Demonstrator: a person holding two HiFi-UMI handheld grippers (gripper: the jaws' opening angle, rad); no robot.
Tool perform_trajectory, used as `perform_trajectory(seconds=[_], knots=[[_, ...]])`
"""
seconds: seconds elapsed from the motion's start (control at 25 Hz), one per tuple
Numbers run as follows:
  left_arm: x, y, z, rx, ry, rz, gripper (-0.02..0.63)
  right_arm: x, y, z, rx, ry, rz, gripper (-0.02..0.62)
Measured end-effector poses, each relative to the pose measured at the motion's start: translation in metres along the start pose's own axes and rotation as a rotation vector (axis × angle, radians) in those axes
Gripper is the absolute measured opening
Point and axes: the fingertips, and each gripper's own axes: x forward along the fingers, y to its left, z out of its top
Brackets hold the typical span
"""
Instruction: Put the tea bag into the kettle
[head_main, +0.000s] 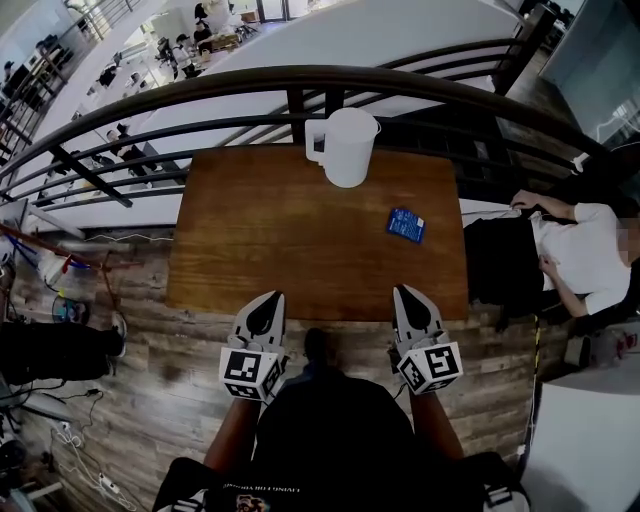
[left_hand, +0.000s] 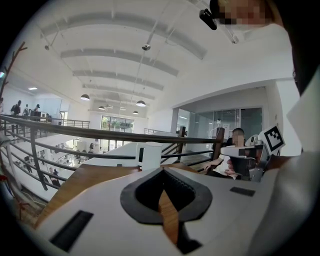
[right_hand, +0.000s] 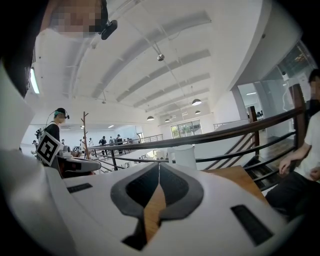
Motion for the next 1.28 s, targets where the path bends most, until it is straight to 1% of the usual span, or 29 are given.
perform_trajectory(seconds=[0.32,0.6,1.0,1.28], knots=[[0.029,0.026,0.012,-0.005,0.006,-0.028,0.006,0.036,-0.006,0.009,-0.005,-0.005,-0.028,0.017],[0.051,0.05,0.02,0.005,-0.001,-0.061,0.006,0.062,-0.006,0.019,-0.01,-0.022,-0.069,0.017],[0.075,0.06,0.037,0.023,-0.027,-0.089,0.006,0.075,-0.011,0.029,-0.026,-0.033,-0.096,0.017],[0.09,0.067,0.04,0.011,-0.015,-0.08,0.006,0.096,-0.02,0.032,-0.02,-0.026,-0.082,0.017]])
